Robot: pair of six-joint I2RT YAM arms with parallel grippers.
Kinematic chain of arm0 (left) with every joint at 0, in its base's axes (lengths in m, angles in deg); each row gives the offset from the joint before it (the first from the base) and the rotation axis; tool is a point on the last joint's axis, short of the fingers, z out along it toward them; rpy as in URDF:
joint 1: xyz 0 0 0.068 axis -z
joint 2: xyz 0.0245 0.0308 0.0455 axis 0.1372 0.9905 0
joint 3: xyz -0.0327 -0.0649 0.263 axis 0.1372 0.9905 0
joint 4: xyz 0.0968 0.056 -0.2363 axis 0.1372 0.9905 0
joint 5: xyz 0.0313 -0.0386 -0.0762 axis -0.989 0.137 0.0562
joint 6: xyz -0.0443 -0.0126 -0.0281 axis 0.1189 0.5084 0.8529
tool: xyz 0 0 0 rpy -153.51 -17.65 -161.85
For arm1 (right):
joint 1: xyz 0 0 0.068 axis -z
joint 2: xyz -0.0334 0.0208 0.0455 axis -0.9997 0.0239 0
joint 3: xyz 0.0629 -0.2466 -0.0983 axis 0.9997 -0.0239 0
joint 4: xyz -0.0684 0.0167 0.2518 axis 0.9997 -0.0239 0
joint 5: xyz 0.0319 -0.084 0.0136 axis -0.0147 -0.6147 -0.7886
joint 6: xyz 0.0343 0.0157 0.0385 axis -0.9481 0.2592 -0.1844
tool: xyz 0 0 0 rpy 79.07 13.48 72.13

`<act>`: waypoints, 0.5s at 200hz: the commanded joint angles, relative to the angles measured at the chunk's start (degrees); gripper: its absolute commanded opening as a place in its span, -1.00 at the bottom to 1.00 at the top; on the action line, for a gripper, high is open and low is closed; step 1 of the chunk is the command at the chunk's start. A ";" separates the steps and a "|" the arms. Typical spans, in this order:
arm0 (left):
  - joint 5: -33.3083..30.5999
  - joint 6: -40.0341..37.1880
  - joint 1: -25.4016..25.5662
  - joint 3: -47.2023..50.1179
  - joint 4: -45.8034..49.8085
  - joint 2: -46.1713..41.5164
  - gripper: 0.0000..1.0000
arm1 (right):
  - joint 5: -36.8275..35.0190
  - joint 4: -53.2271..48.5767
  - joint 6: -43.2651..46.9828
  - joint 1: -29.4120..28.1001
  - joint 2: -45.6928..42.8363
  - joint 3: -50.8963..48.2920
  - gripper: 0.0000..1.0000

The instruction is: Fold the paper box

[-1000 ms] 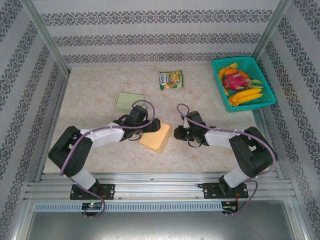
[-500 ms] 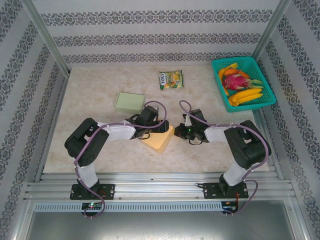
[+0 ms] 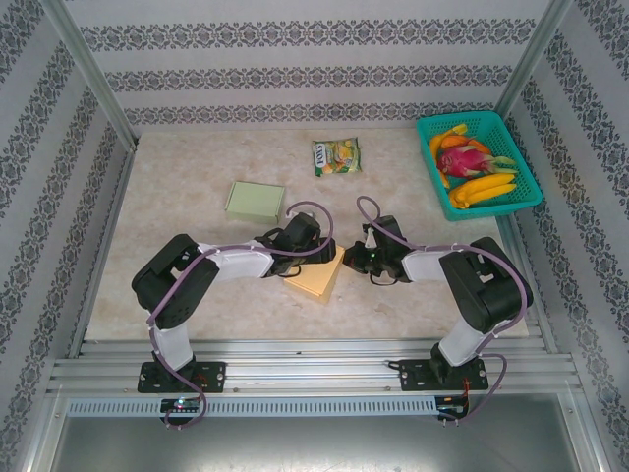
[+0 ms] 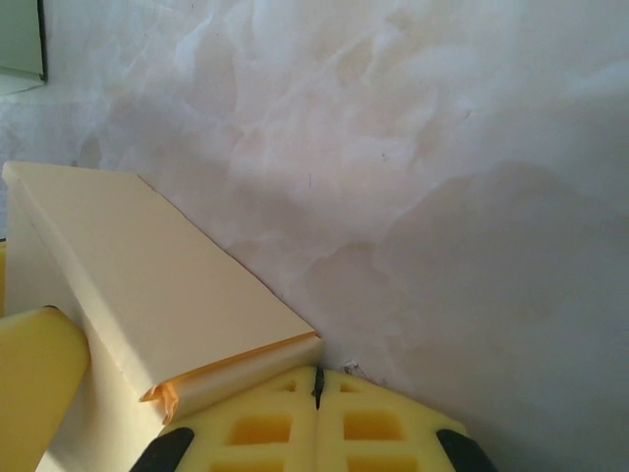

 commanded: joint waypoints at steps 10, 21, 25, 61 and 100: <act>20.44 2.37 7.49 -4.20 -12.21 3.28 0.61 | 1.52 10.84 4.08 -6.02 2.10 3.96 -1.00; 16.36 1.39 7.27 -3.99 -8.65 1.53 0.63 | 1.11 10.15 4.04 -5.50 0.83 3.16 -1.00; 14.55 1.27 7.04 -3.84 -7.05 0.80 0.63 | 0.81 9.81 3.97 -5.30 0.30 2.85 -1.00; 4.67 2.21 3.34 -1.38 -0.06 -3.63 0.76 | -2.51 2.39 5.20 -3.31 -6.19 0.43 -1.00; -2.10 4.21 0.16 2.63 2.15 -8.34 0.86 | -4.35 -3.92 6.93 -1.10 -12.89 -3.02 -1.00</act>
